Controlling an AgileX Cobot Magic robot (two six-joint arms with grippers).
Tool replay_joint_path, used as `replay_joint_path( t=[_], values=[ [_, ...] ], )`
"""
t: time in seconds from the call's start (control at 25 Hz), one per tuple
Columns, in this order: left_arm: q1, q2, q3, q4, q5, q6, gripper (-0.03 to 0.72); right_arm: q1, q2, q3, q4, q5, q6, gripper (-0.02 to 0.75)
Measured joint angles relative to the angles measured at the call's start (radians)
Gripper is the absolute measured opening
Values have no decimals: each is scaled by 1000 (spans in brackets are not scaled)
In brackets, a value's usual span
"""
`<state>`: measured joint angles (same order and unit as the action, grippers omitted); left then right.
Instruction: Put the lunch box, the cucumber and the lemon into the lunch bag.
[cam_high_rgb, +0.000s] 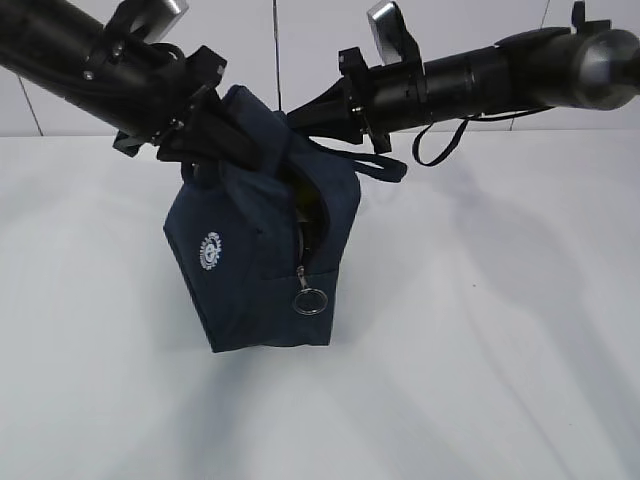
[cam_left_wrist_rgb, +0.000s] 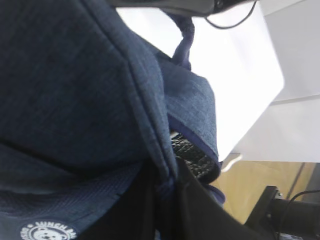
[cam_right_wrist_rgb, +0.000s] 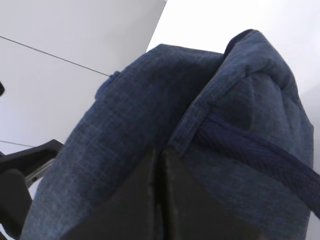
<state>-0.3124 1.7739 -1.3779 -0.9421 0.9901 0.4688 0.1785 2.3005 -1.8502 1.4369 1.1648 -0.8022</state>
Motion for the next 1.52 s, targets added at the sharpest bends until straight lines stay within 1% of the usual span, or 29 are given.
replay_joint_path(
  t=[0.24, 0.36, 0.44, 0.6, 0.72, 0.88, 1.0, 1.32, 1.52],
  values=[
    [-45, 73, -106, -48, 11, 2, 15, -33, -58, 0, -89, 9, 39, 0],
    [-63, 107, -161, -82, 11, 2, 15, -51, -85, 0, -108, 9, 54, 0],
    [-70, 125, -172, -110, 11, 2, 15, -66, -105, 0, -128, 9, 65, 0],
    [-72, 140, -173, -105, 11, 2, 15, -75, -123, 0, -179, 9, 77, 0],
    [-72, 140, -173, -77, 11, 2, 15, -75, -123, 0, -215, 11, 90, 0],
    [-72, 140, -173, 2, 12, -14, 15, -75, -123, 0, -263, 22, 101, 0],
    [-72, 144, -173, 63, 13, -30, 15, -75, -125, 0, -263, 30, 103, 0],
    [-72, 145, -174, 125, 11, -53, 15, -64, -127, 0, -279, 36, 107, 0],
    [-72, 145, -174, 185, 8, -85, 15, -70, -127, 0, -225, 37, 82, 0]
  ],
)
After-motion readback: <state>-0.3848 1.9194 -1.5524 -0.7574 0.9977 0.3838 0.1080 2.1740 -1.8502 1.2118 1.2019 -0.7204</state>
